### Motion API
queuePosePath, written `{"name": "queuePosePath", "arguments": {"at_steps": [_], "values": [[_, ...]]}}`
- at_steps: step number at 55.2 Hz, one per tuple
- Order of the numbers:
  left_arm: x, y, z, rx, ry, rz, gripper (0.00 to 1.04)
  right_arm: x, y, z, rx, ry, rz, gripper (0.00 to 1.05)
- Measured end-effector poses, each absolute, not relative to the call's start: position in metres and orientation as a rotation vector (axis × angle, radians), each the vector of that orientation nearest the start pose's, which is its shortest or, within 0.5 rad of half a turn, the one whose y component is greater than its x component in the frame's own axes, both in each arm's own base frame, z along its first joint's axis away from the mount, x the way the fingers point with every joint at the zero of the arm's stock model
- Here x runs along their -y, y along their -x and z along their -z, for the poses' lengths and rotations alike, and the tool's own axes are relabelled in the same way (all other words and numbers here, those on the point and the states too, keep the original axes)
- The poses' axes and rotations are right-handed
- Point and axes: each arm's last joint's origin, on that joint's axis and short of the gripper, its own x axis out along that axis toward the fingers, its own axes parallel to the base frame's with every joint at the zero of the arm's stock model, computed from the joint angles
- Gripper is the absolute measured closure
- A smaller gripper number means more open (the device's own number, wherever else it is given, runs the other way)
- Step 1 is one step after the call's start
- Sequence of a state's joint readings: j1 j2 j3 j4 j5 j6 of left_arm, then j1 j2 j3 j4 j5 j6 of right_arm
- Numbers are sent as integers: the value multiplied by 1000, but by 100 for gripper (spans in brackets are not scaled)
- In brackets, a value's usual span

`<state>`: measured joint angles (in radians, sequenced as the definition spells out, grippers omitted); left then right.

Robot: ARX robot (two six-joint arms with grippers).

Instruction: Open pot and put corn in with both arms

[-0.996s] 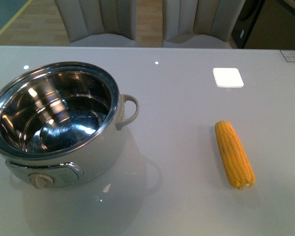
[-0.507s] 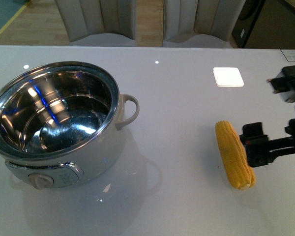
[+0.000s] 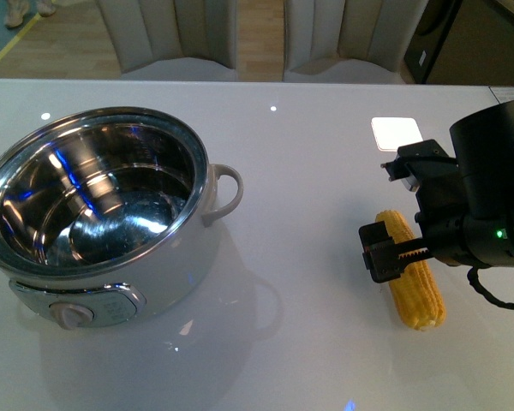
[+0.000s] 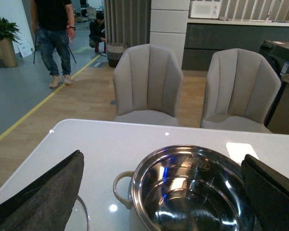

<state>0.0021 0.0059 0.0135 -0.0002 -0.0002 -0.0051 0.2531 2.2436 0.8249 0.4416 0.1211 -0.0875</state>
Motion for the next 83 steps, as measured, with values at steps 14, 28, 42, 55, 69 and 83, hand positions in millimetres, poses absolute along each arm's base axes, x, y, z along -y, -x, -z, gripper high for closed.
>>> {"name": "queuePosePath", "arguments": {"at_steps": [14,28,42,55,69,83], "values": [[0,-97,-168,7,5,-2,7,-80,-321,12,-990,262,-159,44],[0,-97,-168,7,5,-2,7,-79,-317,-7,-960,211,-178,72],[0,-97,-168,7,5,-2,7,-85,-322,-65,-845,78,-215,81],[0,-97,-168,7,5,-2,7,-147,-328,-142,-746,-142,-372,82],[0,-97,-168,7,5,-2,7,-202,-336,-173,-734,-227,-473,82],[0,-97,-168,7,5,-2,7,-256,-358,-165,-804,-255,-501,83]]}}
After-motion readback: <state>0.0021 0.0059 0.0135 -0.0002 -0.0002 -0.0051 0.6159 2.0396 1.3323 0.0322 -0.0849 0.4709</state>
